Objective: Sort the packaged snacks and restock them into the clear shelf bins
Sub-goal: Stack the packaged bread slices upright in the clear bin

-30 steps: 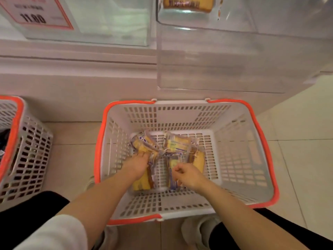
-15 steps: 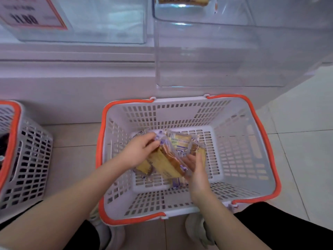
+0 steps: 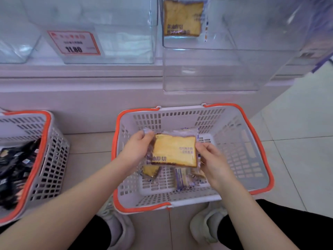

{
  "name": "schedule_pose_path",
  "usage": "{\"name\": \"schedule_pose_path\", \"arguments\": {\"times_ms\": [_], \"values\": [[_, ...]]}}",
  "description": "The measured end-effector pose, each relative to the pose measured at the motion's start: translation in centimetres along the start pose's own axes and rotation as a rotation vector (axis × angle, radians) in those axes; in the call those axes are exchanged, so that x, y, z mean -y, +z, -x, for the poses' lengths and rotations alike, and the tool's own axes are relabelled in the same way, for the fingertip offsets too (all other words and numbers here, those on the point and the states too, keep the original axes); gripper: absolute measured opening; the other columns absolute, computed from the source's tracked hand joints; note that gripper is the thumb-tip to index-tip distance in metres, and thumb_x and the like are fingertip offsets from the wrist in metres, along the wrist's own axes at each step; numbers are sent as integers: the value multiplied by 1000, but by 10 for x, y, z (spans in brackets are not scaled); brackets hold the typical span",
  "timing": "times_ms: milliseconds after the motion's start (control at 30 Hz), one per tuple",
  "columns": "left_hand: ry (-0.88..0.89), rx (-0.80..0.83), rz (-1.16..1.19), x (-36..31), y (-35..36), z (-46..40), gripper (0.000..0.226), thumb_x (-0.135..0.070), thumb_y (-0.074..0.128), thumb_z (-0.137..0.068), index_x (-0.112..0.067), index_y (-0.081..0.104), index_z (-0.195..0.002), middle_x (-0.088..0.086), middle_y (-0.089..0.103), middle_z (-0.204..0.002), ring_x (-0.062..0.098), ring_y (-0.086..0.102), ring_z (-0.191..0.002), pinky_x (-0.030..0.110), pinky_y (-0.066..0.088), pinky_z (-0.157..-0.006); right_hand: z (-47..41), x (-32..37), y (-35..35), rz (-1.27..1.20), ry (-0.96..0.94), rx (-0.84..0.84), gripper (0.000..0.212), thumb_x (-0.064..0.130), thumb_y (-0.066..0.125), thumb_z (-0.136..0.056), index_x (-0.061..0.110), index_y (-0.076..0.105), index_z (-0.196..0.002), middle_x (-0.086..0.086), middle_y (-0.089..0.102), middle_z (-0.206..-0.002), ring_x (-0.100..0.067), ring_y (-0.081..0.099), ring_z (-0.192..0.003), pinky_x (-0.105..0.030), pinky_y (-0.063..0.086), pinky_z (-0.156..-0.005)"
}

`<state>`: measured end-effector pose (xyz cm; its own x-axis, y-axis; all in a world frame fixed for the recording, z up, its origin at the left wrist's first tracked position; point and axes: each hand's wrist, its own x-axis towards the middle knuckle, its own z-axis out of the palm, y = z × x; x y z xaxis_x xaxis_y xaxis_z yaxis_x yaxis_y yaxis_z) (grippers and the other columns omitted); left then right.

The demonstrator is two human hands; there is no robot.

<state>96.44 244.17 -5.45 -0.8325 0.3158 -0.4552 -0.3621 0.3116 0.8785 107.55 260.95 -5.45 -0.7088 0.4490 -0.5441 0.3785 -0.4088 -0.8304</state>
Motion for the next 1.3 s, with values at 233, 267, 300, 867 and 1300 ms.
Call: {"name": "schedule_pose_path", "arguments": {"times_ms": [233,267,300,867,1300], "values": [[38,580,381,-13,-20,33,35,-27,72,-72,-11,64,-101,3,69,-96,13,65,-85,24,54,-75,13,28,-2,51,-227,-224,20,14,56,-92,15,50,-73,-3,55,-68,-13,48,-60,-25,40,-52],[76,555,330,-15,-18,37,39,-21,76,-67,-6,62,-100,4,67,-95,15,64,-86,24,53,-78,13,33,-2,55,-235,-237,21,14,56,-92,15,49,-72,-3,54,-69,-14,48,-61,-27,40,-54],[121,518,256,-18,-17,42,43,-14,78,-65,0,59,-100,6,65,-94,16,61,-86,24,52,-80,14,36,-2,50,-234,-244,21,14,55,-92,15,49,-72,-3,54,-69,-14,48,-62,-27,39,-55],[568,-17,-336,-71,-17,72,22,-16,52,-91,-23,47,-71,-14,67,-68,2,62,-61,16,48,-62,31,63,0,-84,-371,-171,21,13,45,-97,13,49,-77,3,57,-62,-9,50,-54,-22,42,-48],[794,-66,294,-187,-7,60,23,-4,39,-97,-17,40,-78,-12,61,-50,-5,50,-40,7,35,-40,60,176,2,244,-602,196,23,13,70,-71,18,63,-92,12,73,-81,-1,65,-75,-14,51,-67]]}}
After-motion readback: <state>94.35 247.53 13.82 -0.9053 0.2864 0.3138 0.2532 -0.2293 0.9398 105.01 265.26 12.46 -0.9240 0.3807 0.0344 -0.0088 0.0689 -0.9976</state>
